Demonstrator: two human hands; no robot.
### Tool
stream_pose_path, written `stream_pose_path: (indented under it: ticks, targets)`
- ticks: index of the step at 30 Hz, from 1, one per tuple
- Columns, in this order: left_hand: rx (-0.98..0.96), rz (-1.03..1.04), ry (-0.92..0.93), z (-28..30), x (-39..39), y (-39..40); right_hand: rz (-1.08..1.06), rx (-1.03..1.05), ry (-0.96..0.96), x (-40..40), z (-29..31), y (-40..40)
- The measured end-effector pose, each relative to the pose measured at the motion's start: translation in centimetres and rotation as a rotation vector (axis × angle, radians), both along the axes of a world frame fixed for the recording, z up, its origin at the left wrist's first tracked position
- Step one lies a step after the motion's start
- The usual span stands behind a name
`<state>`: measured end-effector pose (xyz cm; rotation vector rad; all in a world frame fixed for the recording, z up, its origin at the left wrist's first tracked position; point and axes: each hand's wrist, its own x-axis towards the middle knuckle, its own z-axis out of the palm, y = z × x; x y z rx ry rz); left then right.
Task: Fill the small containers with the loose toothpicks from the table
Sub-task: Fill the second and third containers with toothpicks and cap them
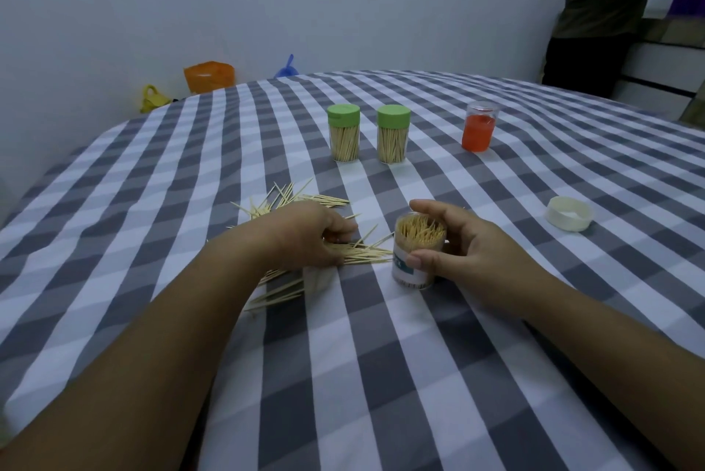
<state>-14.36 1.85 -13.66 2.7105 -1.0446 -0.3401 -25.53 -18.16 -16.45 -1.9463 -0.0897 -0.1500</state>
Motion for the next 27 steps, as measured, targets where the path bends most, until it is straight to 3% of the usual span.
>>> stream_pose_path:
  ticks: [12, 16, 20, 27]
  targets:
    - [0.390, 0.017, -0.320, -1.1, 0.2, -2.2, -0.004, -0.049, -0.013, -0.1, 0.0, 0.0]
    - [0.353, 0.010, -0.366, -1.5, 0.3, -2.1, -0.008, -0.048, -0.009, -0.2, 0.2, 0.2]
    - [0.155, 0.076, -0.289, -0.9, 0.4, -1.8, -0.013, -0.074, -0.007, -0.1, 0.2, 0.1]
    - [-0.633, 0.236, 0.049, -0.4, 0.3, -0.6, -0.024, -0.115, 0.001, -0.1, 0.1, 0.0]
